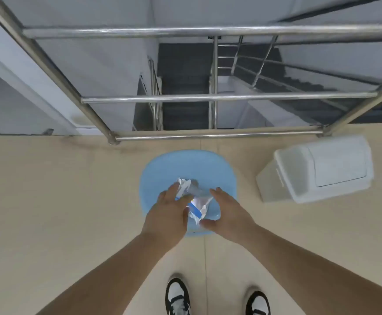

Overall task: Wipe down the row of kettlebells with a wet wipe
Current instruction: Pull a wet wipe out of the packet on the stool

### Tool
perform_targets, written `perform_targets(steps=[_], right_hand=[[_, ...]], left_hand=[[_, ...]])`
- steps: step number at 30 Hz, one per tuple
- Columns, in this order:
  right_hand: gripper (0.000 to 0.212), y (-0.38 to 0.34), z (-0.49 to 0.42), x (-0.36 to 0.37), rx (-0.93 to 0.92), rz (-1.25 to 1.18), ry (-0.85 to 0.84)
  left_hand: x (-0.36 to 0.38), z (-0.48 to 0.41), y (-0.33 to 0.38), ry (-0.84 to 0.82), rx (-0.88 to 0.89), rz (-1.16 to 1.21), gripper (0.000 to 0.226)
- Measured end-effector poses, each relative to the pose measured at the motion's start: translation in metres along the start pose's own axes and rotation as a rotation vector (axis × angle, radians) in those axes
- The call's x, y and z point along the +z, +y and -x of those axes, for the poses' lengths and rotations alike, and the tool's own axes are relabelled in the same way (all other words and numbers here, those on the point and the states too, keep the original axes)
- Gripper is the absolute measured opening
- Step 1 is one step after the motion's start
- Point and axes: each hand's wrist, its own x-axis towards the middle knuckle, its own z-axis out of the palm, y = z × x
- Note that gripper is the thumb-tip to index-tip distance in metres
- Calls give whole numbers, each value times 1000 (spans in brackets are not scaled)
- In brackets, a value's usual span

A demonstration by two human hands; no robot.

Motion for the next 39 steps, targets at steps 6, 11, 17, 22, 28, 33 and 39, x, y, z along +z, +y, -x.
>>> perform_targets(steps=[6, 11, 17, 22, 28, 33, 39], right_hand=[[85, 10, -57, 30, -118, 163, 104], [64, 19, -81, 46, -52, 183, 181], [53, 14, -87, 36, 18, 219, 153], [49, 8, -87, 32, 23, 287, 158], [42, 7, -90, 30, 16, 345, 167], [37, 8, -91, 31, 3, 361, 174], [48, 6, -91, 32, 10, 332, 178]], left_hand=[[36, -49, -22, -14, 5, -150, 28], [53, -76, -25, 25, -121, -122, 25], [66, -75, -24, 84, -175, -151, 22], [76, -73, -15, 152, -299, -21, 26], [89, -80, -12, 244, -384, 5, 22], [88, -81, -8, 200, -387, -21, 31], [77, -73, -10, 165, -385, 9, 21]])
